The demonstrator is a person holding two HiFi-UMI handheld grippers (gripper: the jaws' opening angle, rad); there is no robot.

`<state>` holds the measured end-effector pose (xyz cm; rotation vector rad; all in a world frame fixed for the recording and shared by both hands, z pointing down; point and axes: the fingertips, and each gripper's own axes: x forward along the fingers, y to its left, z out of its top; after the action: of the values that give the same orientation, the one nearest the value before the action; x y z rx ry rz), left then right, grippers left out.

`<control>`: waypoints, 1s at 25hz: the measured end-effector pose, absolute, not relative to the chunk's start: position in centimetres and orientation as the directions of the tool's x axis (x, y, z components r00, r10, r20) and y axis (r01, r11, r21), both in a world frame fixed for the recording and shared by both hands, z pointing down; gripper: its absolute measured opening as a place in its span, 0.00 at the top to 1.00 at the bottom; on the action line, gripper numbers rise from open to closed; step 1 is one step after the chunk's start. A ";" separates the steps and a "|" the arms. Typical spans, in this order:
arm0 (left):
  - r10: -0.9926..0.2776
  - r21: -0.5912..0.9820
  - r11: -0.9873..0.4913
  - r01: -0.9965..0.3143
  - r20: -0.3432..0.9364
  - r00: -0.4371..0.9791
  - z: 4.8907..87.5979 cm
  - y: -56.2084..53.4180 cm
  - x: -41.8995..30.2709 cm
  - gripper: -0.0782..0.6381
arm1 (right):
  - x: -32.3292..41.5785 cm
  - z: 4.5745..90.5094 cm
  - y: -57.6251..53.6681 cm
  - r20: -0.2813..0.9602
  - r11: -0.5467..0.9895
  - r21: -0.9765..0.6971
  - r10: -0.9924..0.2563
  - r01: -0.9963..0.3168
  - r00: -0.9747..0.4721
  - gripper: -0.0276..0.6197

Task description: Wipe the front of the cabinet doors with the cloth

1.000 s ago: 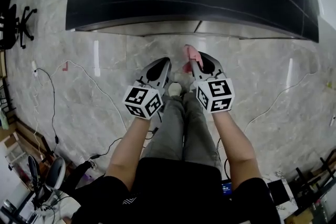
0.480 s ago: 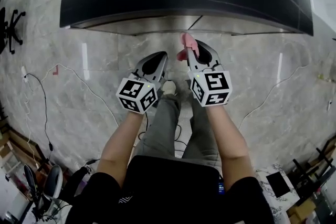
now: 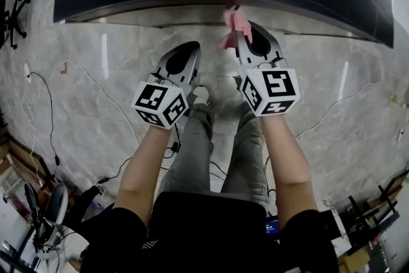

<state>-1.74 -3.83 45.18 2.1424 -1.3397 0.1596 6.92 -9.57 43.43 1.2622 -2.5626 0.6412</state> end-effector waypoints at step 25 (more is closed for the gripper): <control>-0.738 0.460 -0.386 -0.799 0.366 0.567 45.6 -6.7 17.8 0.88 | 30.2 44.5 -12.4 0.398 0.374 -0.297 -0.788 -0.879 -0.470 0.88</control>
<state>17.80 -6.74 45.59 2.2002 -1.2251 0.1329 30.23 -12.37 44.46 1.4995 -2.4411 0.7074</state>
